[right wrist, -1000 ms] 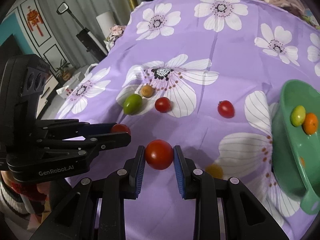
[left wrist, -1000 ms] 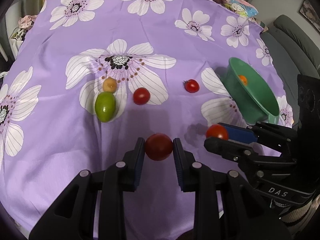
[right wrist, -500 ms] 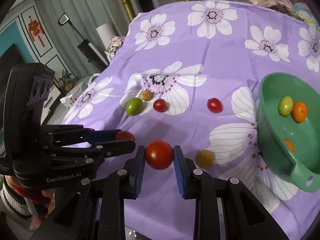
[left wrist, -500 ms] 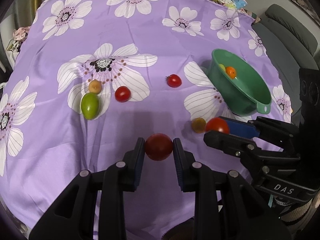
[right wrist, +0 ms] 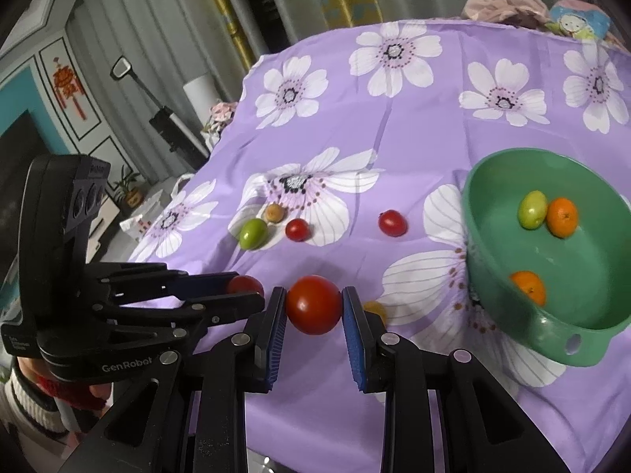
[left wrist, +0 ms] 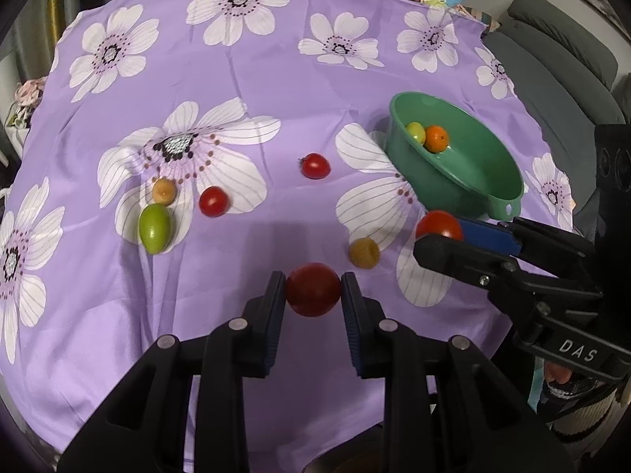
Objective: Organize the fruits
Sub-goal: 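Carry the cherry tomato over the green bowl with the right tool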
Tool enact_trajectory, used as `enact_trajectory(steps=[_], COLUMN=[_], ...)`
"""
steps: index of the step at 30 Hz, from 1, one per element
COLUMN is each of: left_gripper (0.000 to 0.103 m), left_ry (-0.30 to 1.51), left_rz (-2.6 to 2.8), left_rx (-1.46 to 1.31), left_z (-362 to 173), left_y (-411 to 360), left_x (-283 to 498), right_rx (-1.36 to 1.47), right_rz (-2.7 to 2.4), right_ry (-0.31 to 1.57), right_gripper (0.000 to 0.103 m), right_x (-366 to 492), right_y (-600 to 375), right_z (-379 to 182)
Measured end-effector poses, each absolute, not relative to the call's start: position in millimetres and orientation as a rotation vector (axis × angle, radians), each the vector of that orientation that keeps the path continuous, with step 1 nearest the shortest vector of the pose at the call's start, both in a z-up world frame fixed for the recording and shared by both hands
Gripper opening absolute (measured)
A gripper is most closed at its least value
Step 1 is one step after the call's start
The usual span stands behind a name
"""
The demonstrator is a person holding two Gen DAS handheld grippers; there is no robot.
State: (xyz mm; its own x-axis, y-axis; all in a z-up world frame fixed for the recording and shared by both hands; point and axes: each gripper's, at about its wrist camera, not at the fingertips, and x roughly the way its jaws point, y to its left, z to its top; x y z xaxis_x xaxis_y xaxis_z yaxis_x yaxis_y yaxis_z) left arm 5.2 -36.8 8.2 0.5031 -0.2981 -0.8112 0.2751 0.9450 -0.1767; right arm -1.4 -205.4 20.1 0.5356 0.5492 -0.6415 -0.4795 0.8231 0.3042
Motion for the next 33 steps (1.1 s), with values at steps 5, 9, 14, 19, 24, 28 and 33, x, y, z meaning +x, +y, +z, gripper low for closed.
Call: enact_trajectory(steps=[5,9,14,19,24,28,33], left_gripper=[0.028,0.028,0.028,0.028,0.028,0.028,0.028], left_ry=[0.979,0.975,0.957,0.955,0.929,0.915,0.895], left_rz=[-0.367,-0.386,-0.419,-0.449,-0.488,-0.516,-0.547], left_rx=[-0.004,0.017,0.031,0.034,0.037,0.041,0.052], left_z=[13,15,20,21,28,32,36], left_y=[-49,-60,-71,-82,-93,-103,-115], left_x=[10,17,23,31,37,43,49], right_rx=[0.111,0.120,0.139,0.159,0.177,0.196,0.212], right_rz=[0.589,0.575,0.552,0.526,0.492,0.460,0.423], right_ry=[0.776,0.762,0.752,0.742,0.728,0.719,0.711], right_gripper=[0.030,0.030,0.030,0.030,0.030,0.030,0.030], right_x=[0,0,3,6,9,10,13], right_y=[-217,-225,-237,-248,-262,-274,-286], right_z=[24,26,28,27,28,28,27])
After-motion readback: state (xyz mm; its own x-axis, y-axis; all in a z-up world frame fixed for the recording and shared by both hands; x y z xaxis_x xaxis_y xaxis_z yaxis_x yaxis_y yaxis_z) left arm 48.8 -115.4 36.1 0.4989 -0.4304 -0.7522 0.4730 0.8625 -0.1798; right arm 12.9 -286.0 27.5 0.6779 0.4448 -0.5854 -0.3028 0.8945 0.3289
